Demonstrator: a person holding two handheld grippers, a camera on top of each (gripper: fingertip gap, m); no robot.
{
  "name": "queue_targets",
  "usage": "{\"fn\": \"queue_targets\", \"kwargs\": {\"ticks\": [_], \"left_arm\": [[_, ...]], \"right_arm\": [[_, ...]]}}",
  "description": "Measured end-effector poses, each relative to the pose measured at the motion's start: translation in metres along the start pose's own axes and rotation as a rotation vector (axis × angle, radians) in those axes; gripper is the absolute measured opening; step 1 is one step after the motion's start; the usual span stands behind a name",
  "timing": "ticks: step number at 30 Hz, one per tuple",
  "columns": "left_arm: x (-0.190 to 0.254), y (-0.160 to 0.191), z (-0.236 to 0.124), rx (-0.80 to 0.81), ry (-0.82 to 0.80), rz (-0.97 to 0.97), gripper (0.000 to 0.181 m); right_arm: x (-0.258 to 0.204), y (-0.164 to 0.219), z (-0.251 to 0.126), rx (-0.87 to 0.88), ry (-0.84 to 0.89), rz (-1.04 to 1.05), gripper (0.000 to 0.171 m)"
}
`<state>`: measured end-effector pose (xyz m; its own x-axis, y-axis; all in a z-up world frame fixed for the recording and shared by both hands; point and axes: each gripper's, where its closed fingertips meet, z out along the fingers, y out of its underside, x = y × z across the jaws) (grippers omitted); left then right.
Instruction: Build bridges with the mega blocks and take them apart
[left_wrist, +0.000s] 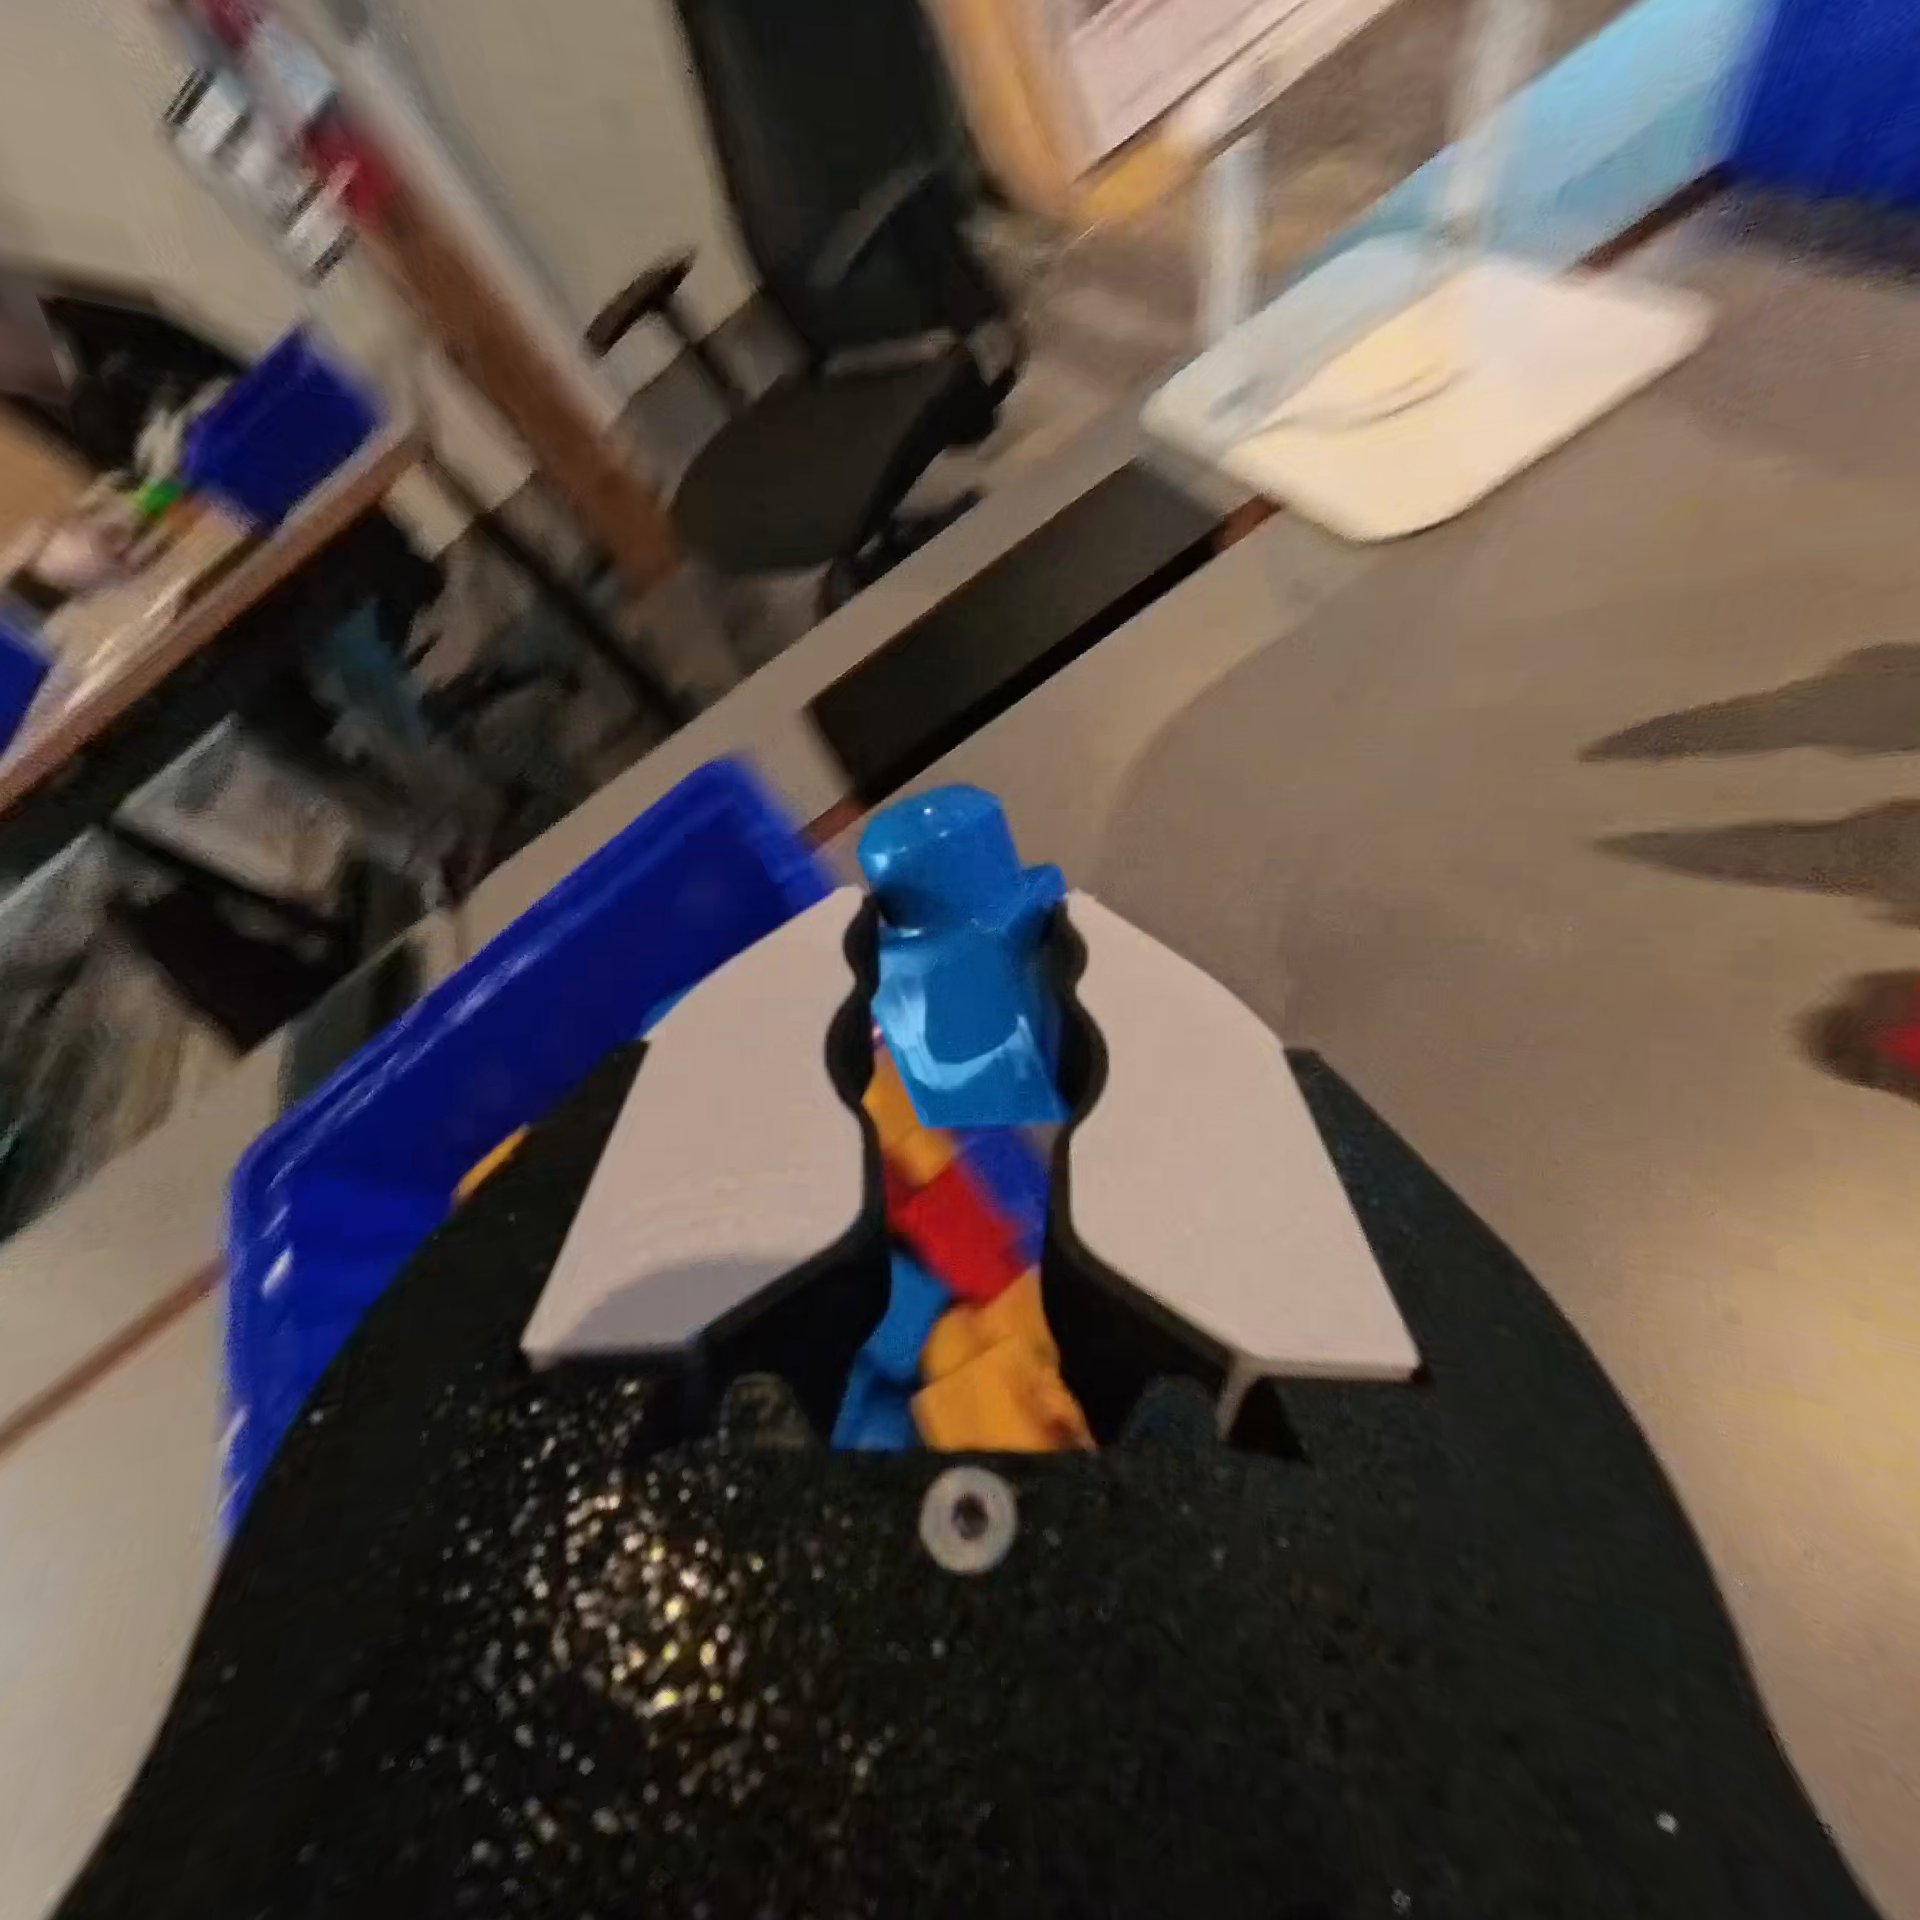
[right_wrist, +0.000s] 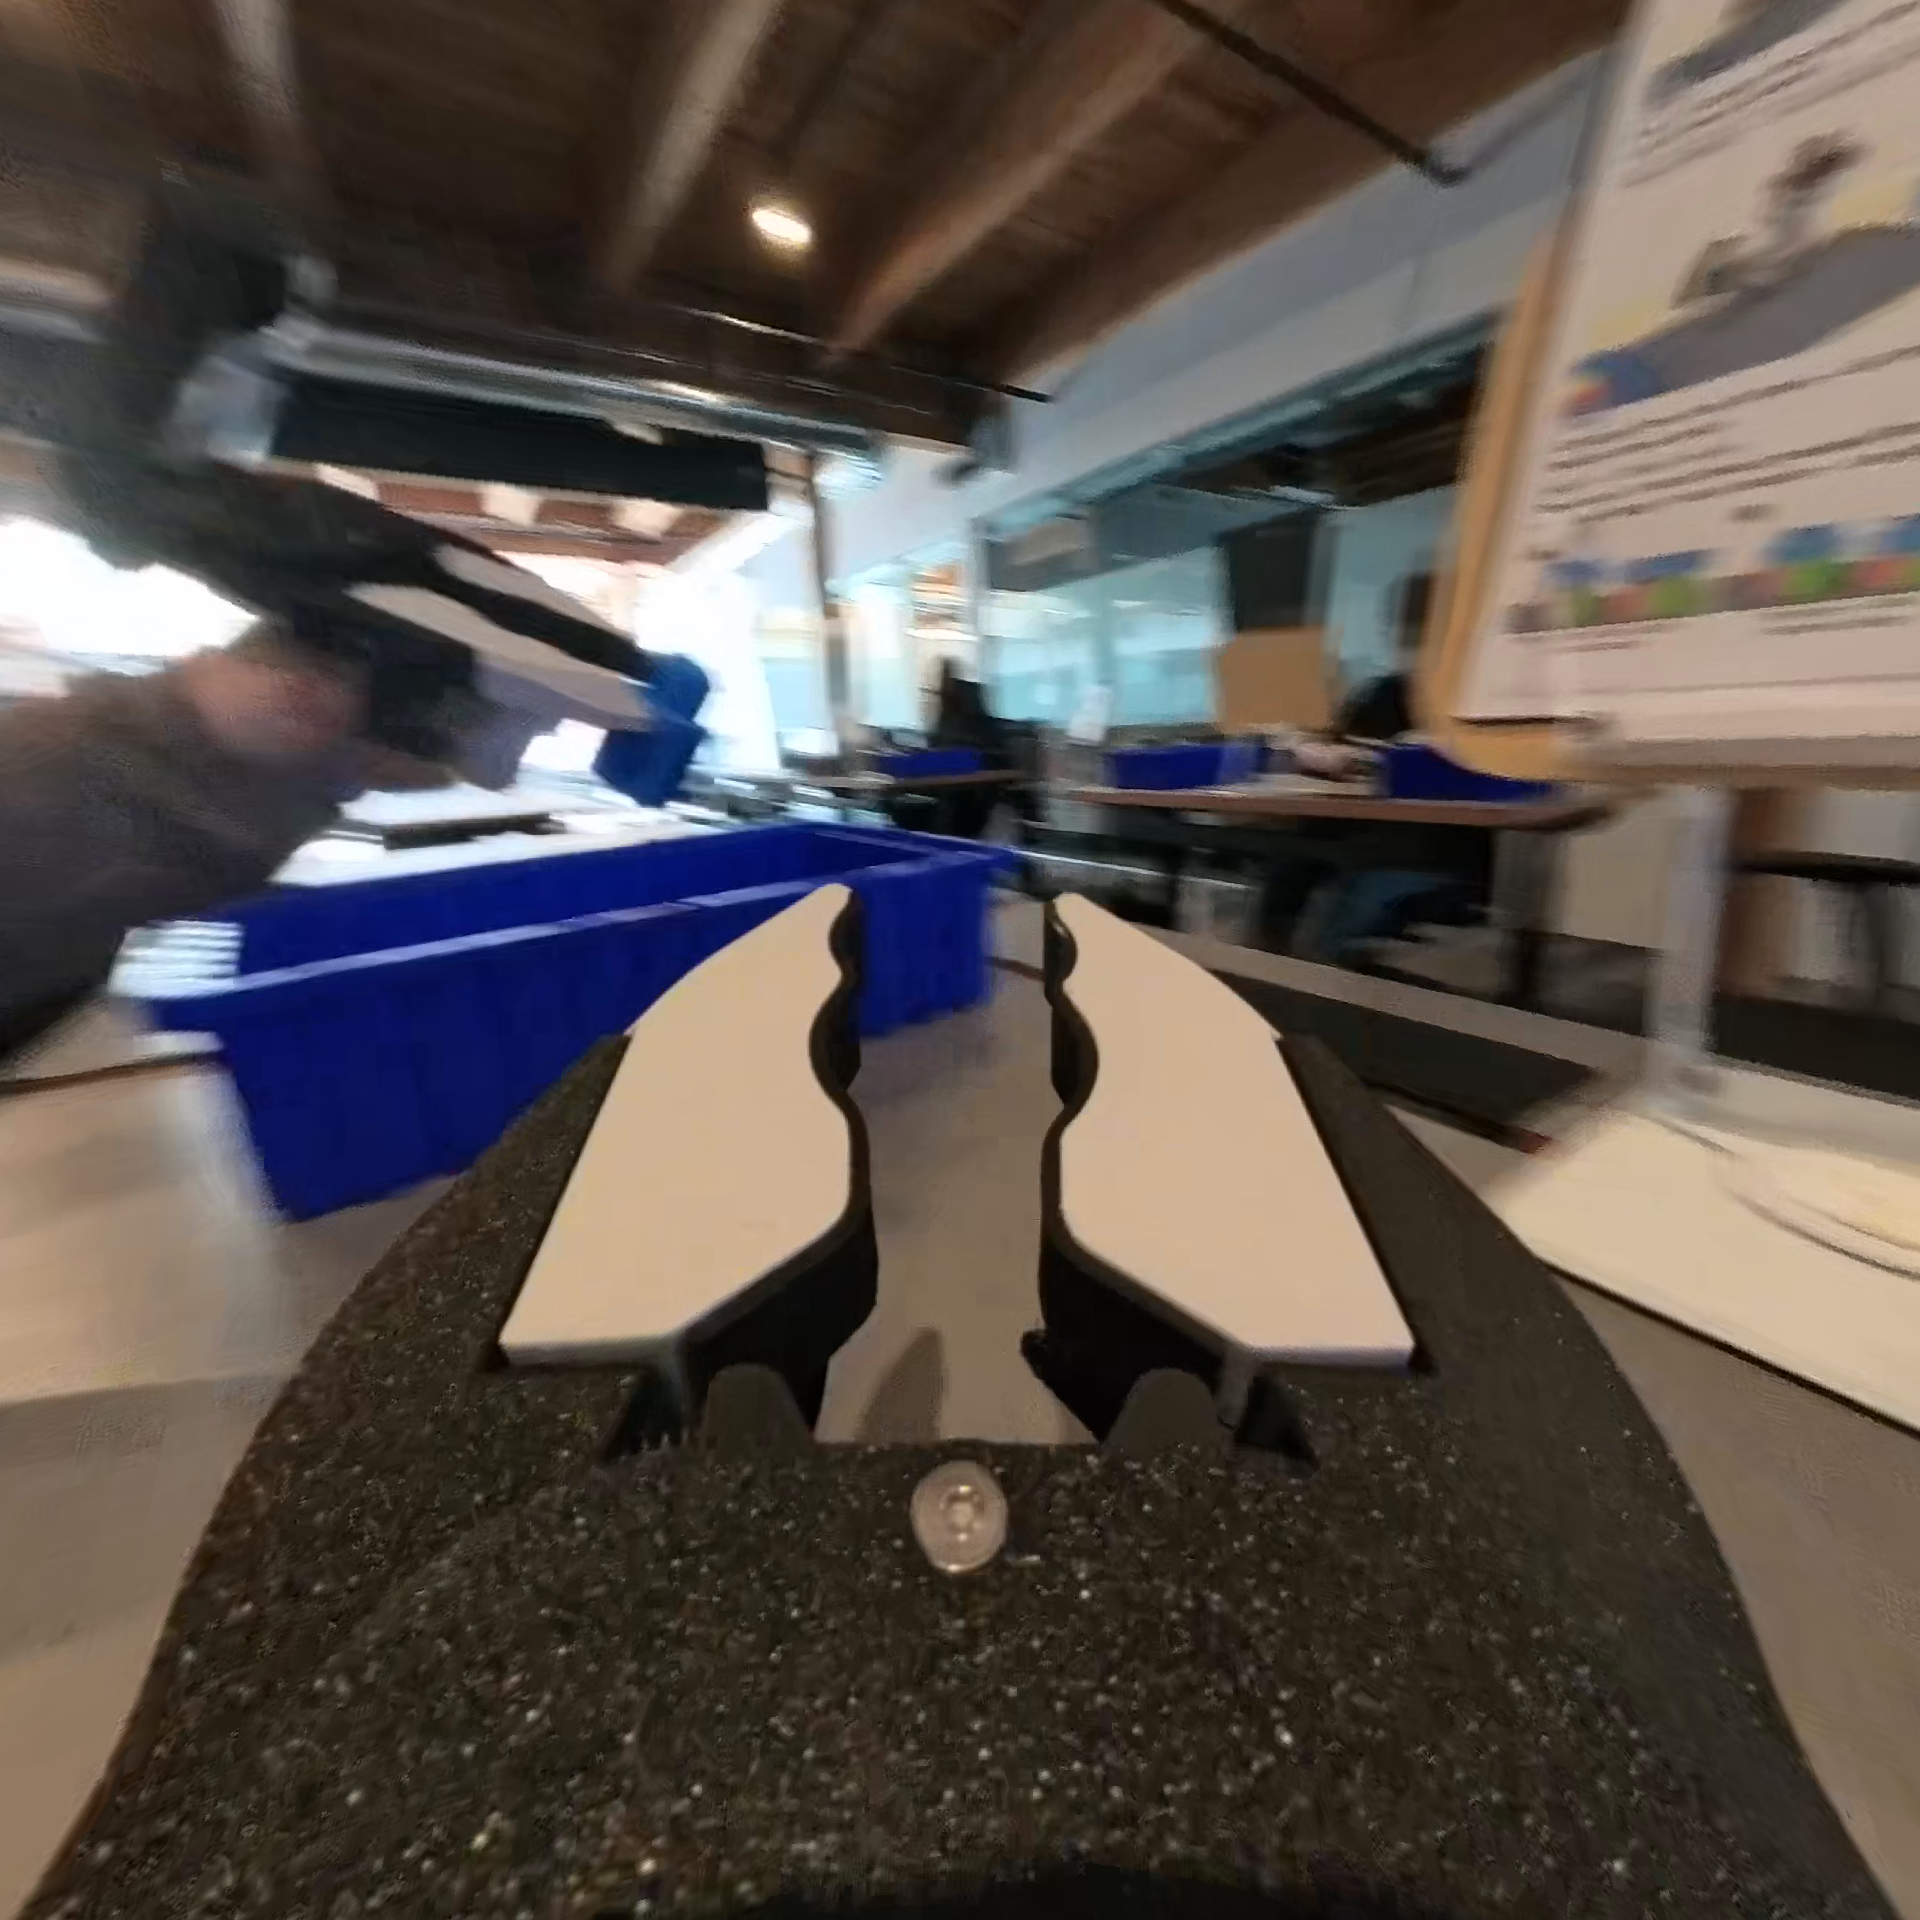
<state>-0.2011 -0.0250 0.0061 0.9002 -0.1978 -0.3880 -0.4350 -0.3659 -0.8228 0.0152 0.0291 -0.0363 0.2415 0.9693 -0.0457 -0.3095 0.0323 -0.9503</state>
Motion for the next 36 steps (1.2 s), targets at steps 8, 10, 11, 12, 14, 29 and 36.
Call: {"fn": "queue_targets", "kwargs": {"ticks": [8,10,11,12,14,29,36], "left_arm": [[0.176,-0.036,-0.021,0.3,0.445,0.279,0.031],[0.202,-0.037,-0.025,0.353,0.553,0.262,0.031],[0.208,-0.038,-0.024,0.368,0.588,0.228,0.03],[0.21,-0.039,-0.023,0.376,0.612,0.194,0.03],[0.208,-0.041,-0.022,0.402,0.63,0.128,0.03],[0.213,-0.044,-0.015,0.447,0.742,-0.065,0.066],[0.225,0.019,0.018,0.189,0.694,0.022,0.07]], "right_arm": [[-0.08,-0.012,-0.006,-0.076,-0.521,0.147,0.049],[-0.092,-0.007,-0.007,-0.111,-0.589,0.163,0.053],[-0.096,-0.001,-0.008,-0.142,-0.612,0.175,0.057],[-0.098,0.002,-0.008,-0.165,-0.63,0.196,0.06],[-0.099,0.004,-0.012,-0.176,-0.668,0.252,0.066],[-0.079,0.009,-0.023,-0.173,-0.582,0.18,0.034],[-0.051,0.043,-0.061,-0.474,-0.447,-0.068,0.034]]}}
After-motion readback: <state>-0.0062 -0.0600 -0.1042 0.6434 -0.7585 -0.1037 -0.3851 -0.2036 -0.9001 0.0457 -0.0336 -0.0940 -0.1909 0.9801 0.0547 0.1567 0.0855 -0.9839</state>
